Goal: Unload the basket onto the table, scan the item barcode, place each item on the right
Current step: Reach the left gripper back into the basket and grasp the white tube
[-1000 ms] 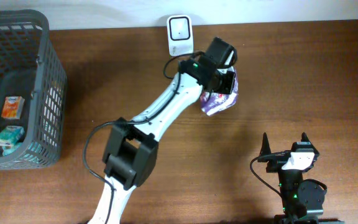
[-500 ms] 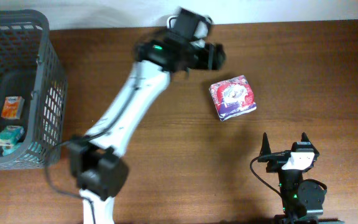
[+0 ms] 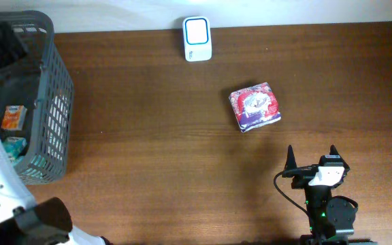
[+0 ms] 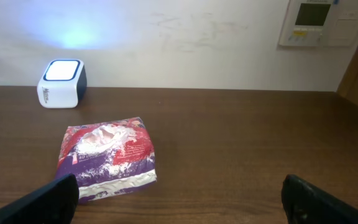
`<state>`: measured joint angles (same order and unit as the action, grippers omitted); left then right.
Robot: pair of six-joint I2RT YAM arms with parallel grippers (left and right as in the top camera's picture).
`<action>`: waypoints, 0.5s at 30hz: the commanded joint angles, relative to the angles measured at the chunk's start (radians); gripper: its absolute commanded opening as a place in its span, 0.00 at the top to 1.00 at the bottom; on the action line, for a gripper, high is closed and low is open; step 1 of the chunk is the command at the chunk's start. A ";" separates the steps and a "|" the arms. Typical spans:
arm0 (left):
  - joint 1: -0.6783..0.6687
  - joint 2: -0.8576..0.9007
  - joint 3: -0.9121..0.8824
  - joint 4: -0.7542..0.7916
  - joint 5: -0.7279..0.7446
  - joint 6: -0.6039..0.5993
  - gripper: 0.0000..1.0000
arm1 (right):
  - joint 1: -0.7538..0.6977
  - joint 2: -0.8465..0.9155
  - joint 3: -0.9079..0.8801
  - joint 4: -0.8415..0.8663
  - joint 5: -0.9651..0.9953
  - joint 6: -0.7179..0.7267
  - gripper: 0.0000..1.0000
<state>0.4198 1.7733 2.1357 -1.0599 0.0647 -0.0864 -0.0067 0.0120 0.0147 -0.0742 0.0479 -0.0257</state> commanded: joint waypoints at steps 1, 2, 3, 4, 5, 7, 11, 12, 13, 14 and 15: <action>0.068 0.117 0.004 -0.069 -0.157 0.156 0.02 | 0.006 -0.006 -0.009 -0.004 -0.002 0.007 0.02; 0.080 0.151 0.004 -0.098 -0.160 0.156 0.03 | 0.006 -0.006 -0.009 -0.004 -0.002 0.007 0.02; 0.085 0.179 0.004 -0.121 -0.159 0.167 0.05 | 0.006 -0.006 -0.009 -0.003 -0.002 0.007 0.01; 0.085 0.227 0.004 -0.160 -0.159 0.220 0.05 | 0.006 -0.006 -0.009 -0.004 -0.002 0.007 0.02; 0.085 0.260 0.004 -0.182 -0.156 0.232 0.04 | 0.006 -0.006 -0.009 -0.003 -0.002 0.007 0.01; 0.085 0.309 0.004 -0.207 -0.155 0.232 0.04 | 0.006 -0.006 -0.009 -0.004 -0.002 0.007 0.01; 0.090 0.402 0.004 -0.278 -0.063 0.317 0.04 | 0.006 -0.006 -0.009 -0.004 -0.002 0.007 0.02; 0.094 0.420 0.004 -0.297 -0.028 0.339 0.03 | 0.006 -0.006 -0.009 -0.004 -0.002 0.007 0.02; 0.099 0.431 0.004 -0.312 -0.006 0.354 0.03 | 0.006 -0.006 -0.009 -0.004 -0.002 0.007 0.02; 0.107 0.441 0.004 -0.333 0.028 0.383 0.02 | 0.006 -0.006 -0.009 -0.003 -0.002 0.007 0.01; 0.117 0.452 0.004 -0.353 0.044 0.403 0.02 | 0.006 -0.006 -0.009 -0.004 -0.002 0.007 0.01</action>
<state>0.5106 2.2005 2.1372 -1.3827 0.0231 0.2340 -0.0067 0.0120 0.0147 -0.0742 0.0479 -0.0265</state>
